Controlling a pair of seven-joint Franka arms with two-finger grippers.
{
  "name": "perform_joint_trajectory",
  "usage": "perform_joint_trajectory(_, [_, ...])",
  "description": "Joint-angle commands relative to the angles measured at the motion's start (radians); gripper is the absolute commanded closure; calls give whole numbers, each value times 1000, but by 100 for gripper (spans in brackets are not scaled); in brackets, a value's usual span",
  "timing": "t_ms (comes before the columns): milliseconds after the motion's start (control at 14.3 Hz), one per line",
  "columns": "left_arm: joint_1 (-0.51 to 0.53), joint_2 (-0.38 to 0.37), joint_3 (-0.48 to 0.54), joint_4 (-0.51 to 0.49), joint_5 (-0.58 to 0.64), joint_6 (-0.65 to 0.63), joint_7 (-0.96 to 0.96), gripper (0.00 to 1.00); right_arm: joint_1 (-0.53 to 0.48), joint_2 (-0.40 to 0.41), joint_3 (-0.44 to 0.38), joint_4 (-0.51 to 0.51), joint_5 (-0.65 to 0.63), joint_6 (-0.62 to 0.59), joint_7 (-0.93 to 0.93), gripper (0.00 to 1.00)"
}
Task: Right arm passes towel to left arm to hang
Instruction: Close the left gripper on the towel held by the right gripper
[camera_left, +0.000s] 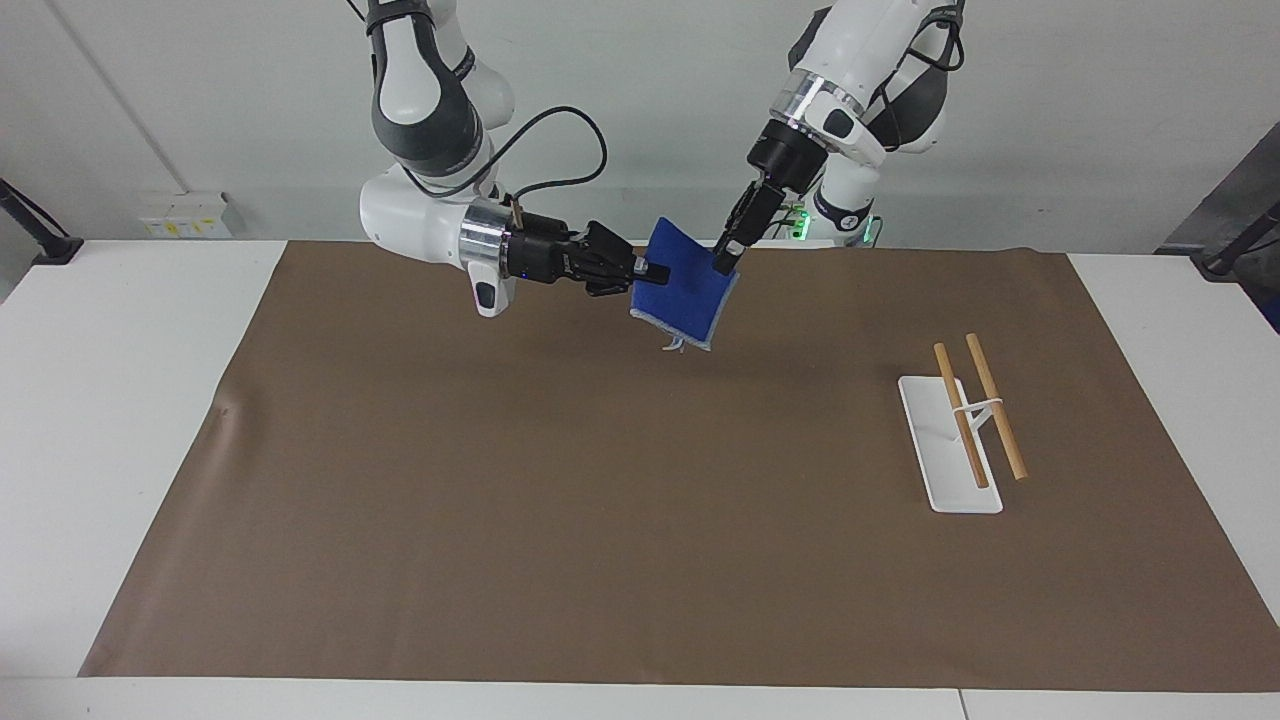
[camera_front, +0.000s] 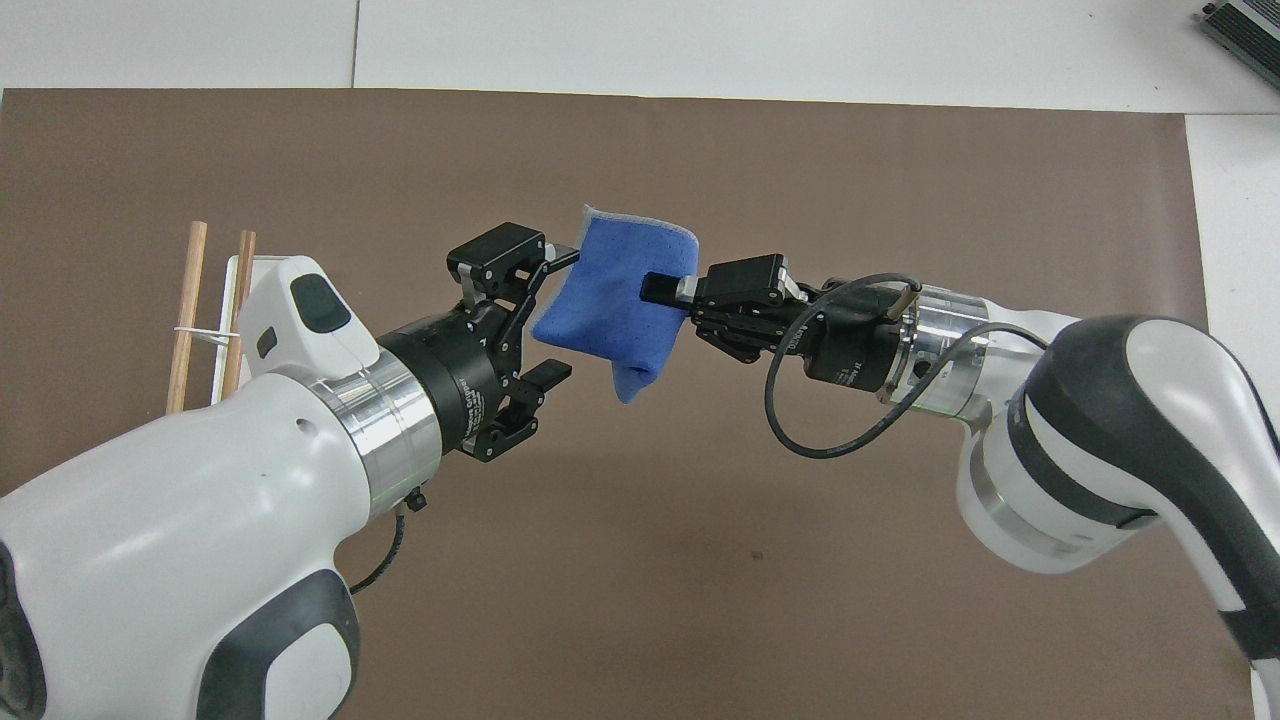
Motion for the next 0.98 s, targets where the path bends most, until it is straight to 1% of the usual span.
perform_joint_trajectory(0, [-21,-21,14,-32,-19,27,-20,40,-1,-10,5,-11,35,9,-41,100])
perform_joint_trajectory(70, [-21,-21,14,-32,-19,24,-41,69,-1,-10,5,-11,35,11,-42,100])
perform_joint_trajectory(140, [-21,-21,14,-32,-19,18,-46,81,-1,-10,5,-9,35,11,-42,100])
perform_joint_trajectory(209, [-21,-21,16,-32,-19,18,-49,86,-1,-10,5,-11,35,12,-47,100])
perform_joint_trajectory(349, [-18,-21,16,-32,-19,15,-40,100,-1,-10,8,-9,45,9,-56,100])
perform_joint_trajectory(488, [-18,-20,16,-29,-19,18,-34,100,10,-13,8,-9,88,11,-71,100])
perform_joint_trajectory(907, [-1,-17,17,-23,-19,26,-32,100,10,-16,8,2,87,17,-65,100])
